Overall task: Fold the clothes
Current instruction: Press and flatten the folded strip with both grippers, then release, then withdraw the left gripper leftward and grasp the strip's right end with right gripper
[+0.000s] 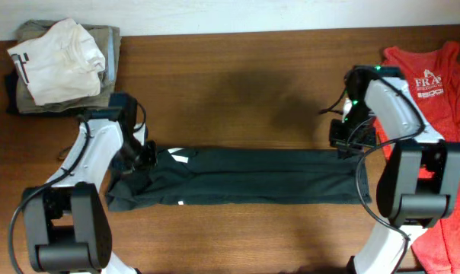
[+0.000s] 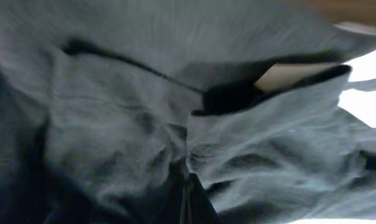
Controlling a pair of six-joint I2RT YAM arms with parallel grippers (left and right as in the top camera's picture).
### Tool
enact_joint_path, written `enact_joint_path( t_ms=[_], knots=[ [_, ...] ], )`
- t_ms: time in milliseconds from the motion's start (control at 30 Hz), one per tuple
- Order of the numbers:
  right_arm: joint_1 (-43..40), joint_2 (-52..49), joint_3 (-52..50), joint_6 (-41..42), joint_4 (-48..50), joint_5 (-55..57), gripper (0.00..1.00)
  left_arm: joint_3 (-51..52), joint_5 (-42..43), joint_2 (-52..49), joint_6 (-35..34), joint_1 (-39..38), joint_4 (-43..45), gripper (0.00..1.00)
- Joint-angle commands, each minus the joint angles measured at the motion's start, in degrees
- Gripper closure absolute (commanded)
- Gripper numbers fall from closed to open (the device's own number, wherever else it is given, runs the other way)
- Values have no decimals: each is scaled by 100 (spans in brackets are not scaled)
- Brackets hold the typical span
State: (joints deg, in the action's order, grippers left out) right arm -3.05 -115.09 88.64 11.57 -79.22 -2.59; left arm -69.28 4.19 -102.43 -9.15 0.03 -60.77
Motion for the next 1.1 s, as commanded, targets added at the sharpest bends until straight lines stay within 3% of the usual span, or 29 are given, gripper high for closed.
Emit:
enact_joint_path(
  t_ms=[0, 267, 567, 633, 700, 733, 867, 1067],
  knots=[
    [168, 72, -522, -11, 461, -308, 94, 339, 103, 74, 107, -2, 254, 99],
    [181, 72, -1609, -9, 1375, -321, 94, 966, 55, -24, -66, 142, 1241, 99],
    [192, 72, -1611, -11, 2122, -356, 77, 1032, -9, -579, -282, 1320, 1528, 99],
    [192, 72, -1611, -11, 2199, -527, 64, 1032, -17, -579, -282, 1687, 1580, 99],
    [192, 72, -1593, -11, 2291, -623, 30, 1032, -186, -579, -284, 1976, 1692, 99],
    [192, 72, -1558, -11, 2302, -675, 1, 1032, -278, -579, -284, 2127, 1729, 99],
    [192, 72, -1270, -13, 2201, -796, 1, 918, -313, -577, -299, 2734, 1694, 99],
    [190, 72, 17, -63, 1189, -695, 1, -179, -407, -577, -297, 3421, 793, 99]
  ],
)
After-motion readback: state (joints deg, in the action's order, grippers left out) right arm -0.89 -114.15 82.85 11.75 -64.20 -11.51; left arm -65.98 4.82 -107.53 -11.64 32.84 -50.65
